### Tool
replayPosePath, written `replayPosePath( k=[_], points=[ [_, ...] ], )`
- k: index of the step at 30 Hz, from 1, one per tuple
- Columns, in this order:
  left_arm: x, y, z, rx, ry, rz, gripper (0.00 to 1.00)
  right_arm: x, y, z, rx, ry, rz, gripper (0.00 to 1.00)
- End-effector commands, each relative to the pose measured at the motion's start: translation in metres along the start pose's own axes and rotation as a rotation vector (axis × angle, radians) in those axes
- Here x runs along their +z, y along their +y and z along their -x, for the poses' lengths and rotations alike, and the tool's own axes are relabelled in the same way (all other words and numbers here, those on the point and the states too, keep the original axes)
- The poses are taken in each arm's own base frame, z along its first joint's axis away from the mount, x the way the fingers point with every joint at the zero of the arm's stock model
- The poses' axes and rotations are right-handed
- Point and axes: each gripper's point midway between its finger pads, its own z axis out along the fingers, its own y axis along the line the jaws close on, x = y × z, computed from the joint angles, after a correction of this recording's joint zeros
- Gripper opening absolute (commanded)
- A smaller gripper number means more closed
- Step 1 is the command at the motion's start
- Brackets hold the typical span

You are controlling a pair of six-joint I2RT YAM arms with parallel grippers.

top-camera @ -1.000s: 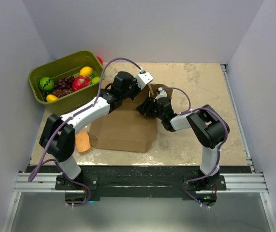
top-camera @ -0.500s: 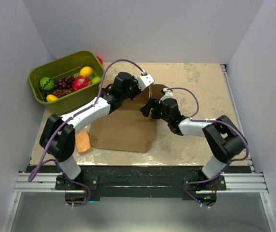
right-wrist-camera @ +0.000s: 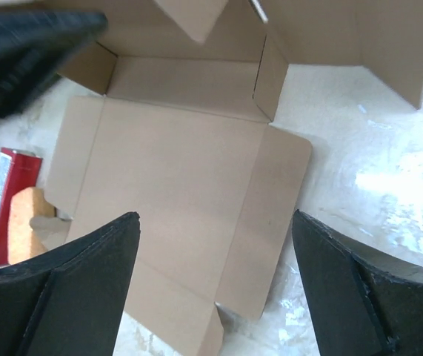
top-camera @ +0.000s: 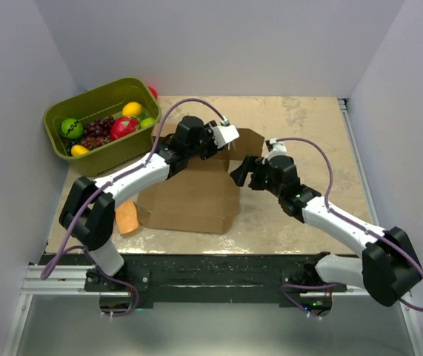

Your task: Fold the paper box

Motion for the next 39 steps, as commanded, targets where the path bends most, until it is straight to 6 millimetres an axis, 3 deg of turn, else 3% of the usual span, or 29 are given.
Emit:
replayPosePath(
  k=[1, 5, 8, 10, 18, 24, 27, 34, 39],
  points=[
    [-0.016, -0.007, 0.001, 0.01, 0.005, -0.026, 0.53, -0.016, 0.003, 0.043, -0.012, -0.061, -0.039, 0.88],
    [-0.028, -0.003, 0.008, 0.054, -0.016, -0.012, 0.62, -0.026, 0.01, 0.082, -0.018, -0.135, -0.039, 0.87],
    [-0.038, -0.004, 0.003, 0.117, -0.018, -0.008, 0.69, -0.025, 0.004, 0.105, -0.05, -0.165, -0.058, 0.9],
    [-0.043, 0.001, 0.001, 0.167, -0.013, 0.018, 0.71, -0.022, -0.012, 0.112, -0.08, -0.162, -0.101, 0.91],
    [-0.05, 0.013, -0.015, 0.214, 0.033, 0.078, 0.76, 0.016, -0.048, 0.112, -0.177, -0.139, -0.143, 0.92],
    [-0.047, 0.03, -0.022, 0.182, 0.053, 0.148, 0.74, 0.04, -0.053, 0.109, -0.244, -0.151, -0.105, 0.9],
    [-0.05, 0.024, -0.007, 0.174, 0.015, 0.154, 0.73, 0.051, -0.054, 0.107, -0.243, -0.143, -0.093, 0.89],
    [-0.093, 0.011, 0.068, 0.098, -0.19, 0.187, 0.76, 0.061, -0.068, 0.1, -0.249, -0.133, -0.121, 0.87],
    [-0.097, -0.043, 0.092, -0.126, -0.288, 0.054, 0.73, 0.071, -0.073, 0.094, -0.27, -0.131, -0.113, 0.81]
  ],
)
